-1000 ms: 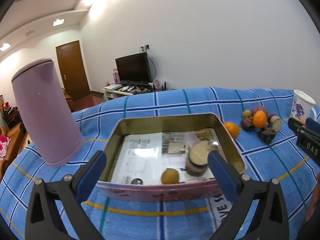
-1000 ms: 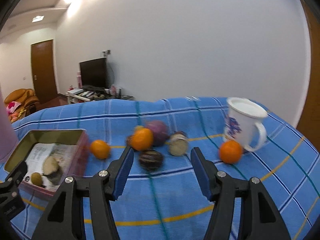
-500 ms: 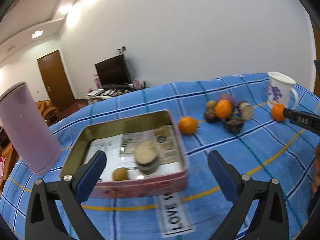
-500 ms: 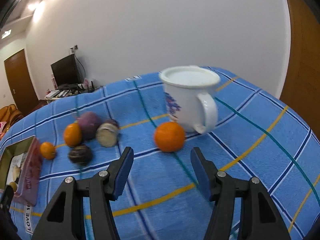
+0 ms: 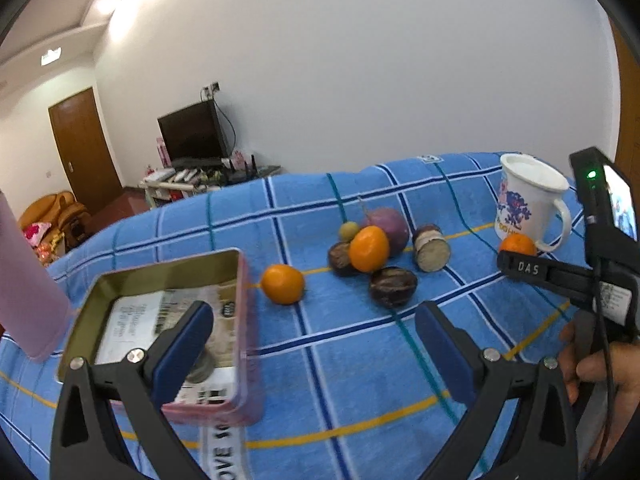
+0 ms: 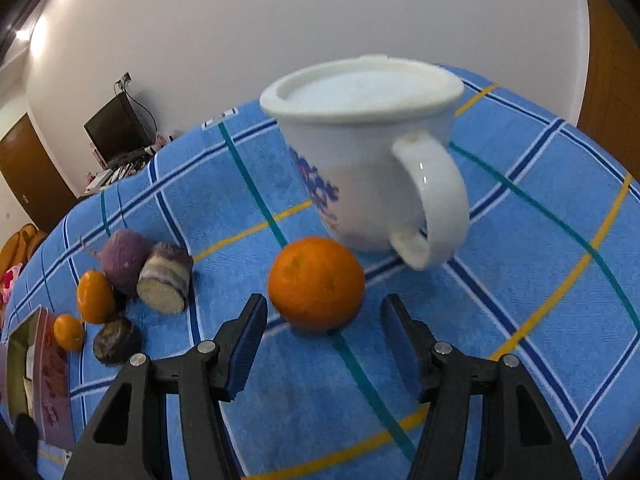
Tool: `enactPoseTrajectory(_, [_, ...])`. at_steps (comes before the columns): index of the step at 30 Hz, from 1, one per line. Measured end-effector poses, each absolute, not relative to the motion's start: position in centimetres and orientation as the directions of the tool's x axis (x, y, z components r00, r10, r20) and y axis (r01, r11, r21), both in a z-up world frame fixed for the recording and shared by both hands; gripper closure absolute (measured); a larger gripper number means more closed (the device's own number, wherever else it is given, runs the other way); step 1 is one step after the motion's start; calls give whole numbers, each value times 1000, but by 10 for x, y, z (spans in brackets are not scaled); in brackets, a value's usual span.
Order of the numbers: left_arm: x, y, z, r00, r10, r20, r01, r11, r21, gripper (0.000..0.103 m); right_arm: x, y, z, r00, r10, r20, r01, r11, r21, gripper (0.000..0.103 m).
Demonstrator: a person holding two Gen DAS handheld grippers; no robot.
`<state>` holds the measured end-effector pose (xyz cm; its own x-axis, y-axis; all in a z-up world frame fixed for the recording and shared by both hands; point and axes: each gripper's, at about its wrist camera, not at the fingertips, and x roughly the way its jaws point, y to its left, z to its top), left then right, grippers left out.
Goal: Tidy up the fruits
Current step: 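Grasp the orange with the right gripper while the left grasps a dark mangosteen, then carry the orange and mangosteen over the tin box with both grippers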
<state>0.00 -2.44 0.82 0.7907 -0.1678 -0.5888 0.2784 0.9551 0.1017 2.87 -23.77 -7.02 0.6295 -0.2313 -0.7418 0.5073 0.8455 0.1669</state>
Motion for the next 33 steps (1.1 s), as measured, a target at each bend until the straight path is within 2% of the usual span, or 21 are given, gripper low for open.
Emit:
enactPoseTrajectory(9, [33,-60,-11,743,-158,-651,275,958,81,0,35,-241,-72,638,-201,-743,486,854,186,42])
enactPoseTrajectory(11, [37,-68,-13,740,-156,-654,278,957,85,0,34,-241,-72,638,-197,-744,478,859,182,51])
enactPoseTrajectory(15, [48,-80,-18,730,-140,-669,271,958,96,0,38,-238,-72,635,-193,-748,462,871,167,52])
enactPoseTrajectory(21, [66,-88,-31,681,-118,-723,246,966,75,8,37,-239,-70,631,-186,-753,457,873,167,54])
enactPoseTrajectory(23, [73,-89,-39,638,-124,-760,250,967,52,18,35,-238,-67,642,-187,-743,458,871,177,54])
enactPoseTrajectory(28, [82,-88,-45,597,-152,-787,250,968,3,27,22,-228,-47,692,-254,-676,455,880,134,54])
enactPoseTrajectory(30, [83,-89,-46,590,-178,-788,269,963,-16,39,20,-222,-43,703,-267,-659,446,887,117,54])
enactPoseTrajectory(31, [85,-90,-46,584,-198,-787,286,958,-29,52,20,-221,-43,704,-266,-658,443,889,113,54])
enactPoseTrajectory(32, [83,-92,-45,587,-208,-783,299,954,-29,57,21,-220,-44,703,-259,-662,438,892,116,54])
enactPoseTrajectory(33, [82,-94,-45,589,-201,-782,301,953,-18,57,21,-220,-45,701,-251,-668,434,893,120,54])
